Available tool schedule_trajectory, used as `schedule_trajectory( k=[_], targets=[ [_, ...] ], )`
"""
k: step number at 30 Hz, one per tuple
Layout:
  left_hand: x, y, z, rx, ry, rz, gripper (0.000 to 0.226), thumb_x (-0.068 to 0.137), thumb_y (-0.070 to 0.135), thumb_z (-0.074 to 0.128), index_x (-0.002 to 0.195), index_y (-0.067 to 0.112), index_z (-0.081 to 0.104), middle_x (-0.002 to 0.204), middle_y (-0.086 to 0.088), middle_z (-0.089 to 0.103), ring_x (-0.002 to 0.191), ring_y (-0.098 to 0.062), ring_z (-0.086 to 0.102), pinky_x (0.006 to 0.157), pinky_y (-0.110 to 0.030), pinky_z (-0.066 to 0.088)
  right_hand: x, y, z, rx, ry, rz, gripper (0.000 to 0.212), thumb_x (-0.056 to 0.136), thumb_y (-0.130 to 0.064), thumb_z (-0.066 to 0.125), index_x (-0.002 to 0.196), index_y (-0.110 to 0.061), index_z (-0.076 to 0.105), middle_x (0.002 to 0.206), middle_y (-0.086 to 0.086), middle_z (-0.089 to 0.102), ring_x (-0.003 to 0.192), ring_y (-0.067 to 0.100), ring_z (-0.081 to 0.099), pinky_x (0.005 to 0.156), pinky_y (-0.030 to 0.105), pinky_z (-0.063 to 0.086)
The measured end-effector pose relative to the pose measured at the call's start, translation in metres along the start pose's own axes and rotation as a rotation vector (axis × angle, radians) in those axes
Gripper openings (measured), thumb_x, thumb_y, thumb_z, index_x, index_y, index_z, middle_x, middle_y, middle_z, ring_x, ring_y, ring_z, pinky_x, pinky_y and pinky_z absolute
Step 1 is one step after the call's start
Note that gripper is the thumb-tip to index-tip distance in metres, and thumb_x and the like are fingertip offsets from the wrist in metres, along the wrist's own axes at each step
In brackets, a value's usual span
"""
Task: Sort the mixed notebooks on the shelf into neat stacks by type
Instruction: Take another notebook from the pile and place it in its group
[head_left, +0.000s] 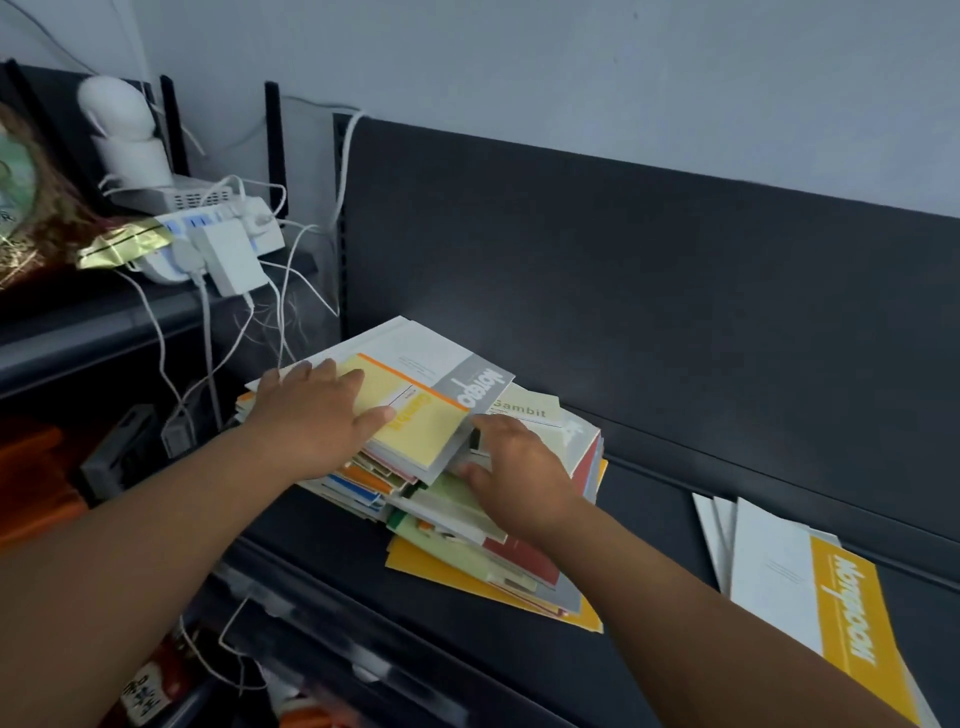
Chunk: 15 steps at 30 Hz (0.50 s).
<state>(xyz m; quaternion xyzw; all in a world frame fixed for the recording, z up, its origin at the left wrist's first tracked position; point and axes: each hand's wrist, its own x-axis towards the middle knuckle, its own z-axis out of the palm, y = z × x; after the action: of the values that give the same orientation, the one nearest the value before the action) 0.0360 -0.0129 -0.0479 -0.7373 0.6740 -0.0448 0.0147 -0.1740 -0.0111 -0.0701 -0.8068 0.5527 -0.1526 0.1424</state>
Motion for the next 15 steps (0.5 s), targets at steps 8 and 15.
schedule_trajectory(
  k=[8,15],
  targets=[
    [-0.013,0.016,-0.002,-0.001,0.101,0.110,0.064,0.093,0.063,0.010,0.125,0.031,0.054,0.131,-0.008,0.050,0.127,-0.025,0.034,0.107,-0.044,0.024,0.019,-0.016,-0.004,1.035,0.084,0.588,0.070,0.092,-0.021,0.065,0.150,-0.021,0.026,0.123,0.009,0.058,0.094,0.024,0.064,0.059,0.028,0.051],
    [0.003,0.017,-0.009,-0.170,0.165,0.134,0.044,0.099,0.038,0.033,0.141,0.025,0.036,0.142,-0.001,0.043,0.134,-0.023,0.031,0.109,-0.041,0.024,0.016,-0.001,-0.010,1.290,0.103,0.674,0.054,0.088,0.006,0.062,0.137,-0.013,0.048,0.106,0.010,0.070,0.090,0.028,0.070,0.063,0.039,0.058]
  ],
)
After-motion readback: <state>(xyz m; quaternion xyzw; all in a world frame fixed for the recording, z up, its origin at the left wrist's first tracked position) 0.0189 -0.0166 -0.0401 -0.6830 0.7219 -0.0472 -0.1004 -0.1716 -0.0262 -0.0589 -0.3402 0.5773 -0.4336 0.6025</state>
